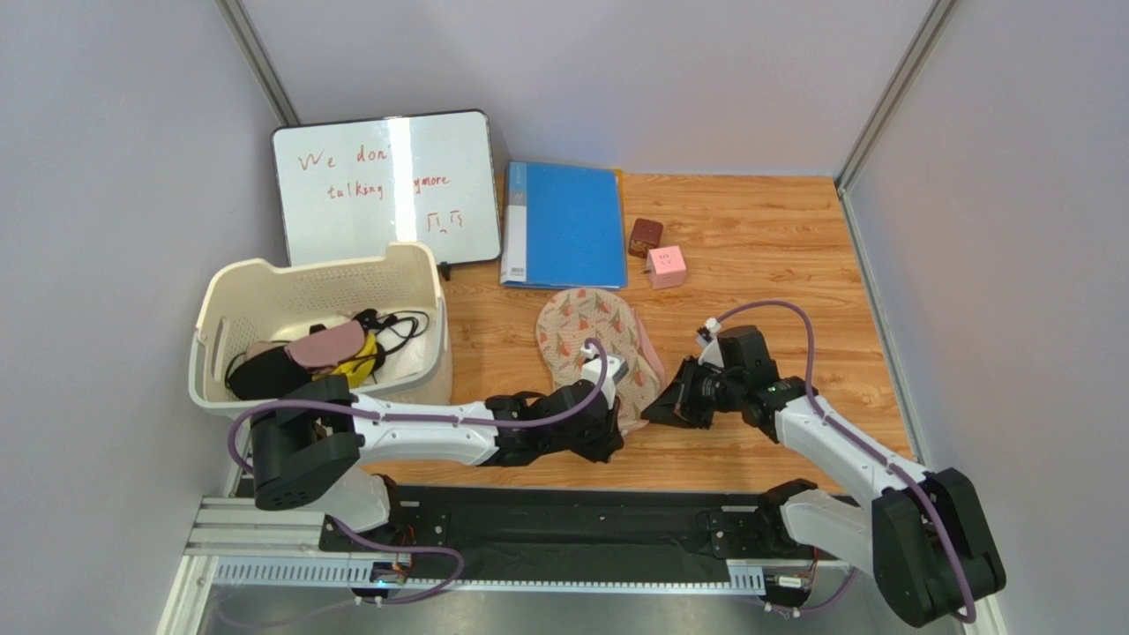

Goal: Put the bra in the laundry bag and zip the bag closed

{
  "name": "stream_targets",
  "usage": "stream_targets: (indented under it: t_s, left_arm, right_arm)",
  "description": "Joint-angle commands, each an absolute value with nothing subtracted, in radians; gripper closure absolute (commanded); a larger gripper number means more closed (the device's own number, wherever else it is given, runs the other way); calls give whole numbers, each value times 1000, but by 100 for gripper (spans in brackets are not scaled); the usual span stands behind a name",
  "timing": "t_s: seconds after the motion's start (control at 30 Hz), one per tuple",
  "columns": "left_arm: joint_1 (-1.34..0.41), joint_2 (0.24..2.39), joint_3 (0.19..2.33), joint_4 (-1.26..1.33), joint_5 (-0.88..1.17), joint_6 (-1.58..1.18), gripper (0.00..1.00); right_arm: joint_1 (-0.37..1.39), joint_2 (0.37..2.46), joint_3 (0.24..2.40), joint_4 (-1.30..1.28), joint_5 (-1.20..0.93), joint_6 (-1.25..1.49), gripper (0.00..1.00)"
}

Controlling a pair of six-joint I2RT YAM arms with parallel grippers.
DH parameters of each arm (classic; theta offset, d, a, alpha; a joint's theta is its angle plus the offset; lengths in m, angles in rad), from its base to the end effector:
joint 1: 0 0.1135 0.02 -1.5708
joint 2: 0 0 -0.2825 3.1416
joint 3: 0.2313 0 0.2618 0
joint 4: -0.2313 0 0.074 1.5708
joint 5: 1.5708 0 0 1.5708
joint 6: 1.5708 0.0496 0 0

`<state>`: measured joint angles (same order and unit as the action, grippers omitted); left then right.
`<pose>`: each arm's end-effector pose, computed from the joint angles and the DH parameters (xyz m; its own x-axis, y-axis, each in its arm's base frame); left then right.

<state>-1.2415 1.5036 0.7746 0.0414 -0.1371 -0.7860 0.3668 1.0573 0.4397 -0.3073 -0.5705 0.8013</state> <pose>0.1119 -0.3065 0.1922 -0.7841 0.1271 -0.6075 0.4931 0.7219 -0.4855 0.1709 0.0944 0.1685 -0.9534 0.2813 -0.1090 0.1143 0.6712 0.7324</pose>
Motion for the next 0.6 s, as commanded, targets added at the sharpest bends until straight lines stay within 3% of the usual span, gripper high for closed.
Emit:
stream_targets:
  t_s: [0.0, 0.27, 0.57]
  left_arm:
    - [-1233, 1395, 683, 3, -202, -819, 100]
    - [-1216, 1217, 516, -119, -294, -890, 100]
    - [-1121, 1180, 518, -264, -347, -911, 100]
  right_arm:
    - [331, 1117, 497, -262, -635, 726, 100]
    - [325, 1177, 531, -238, -696, 664, 100]
    - [327, 1239, 531, -147, -767, 664, 100]
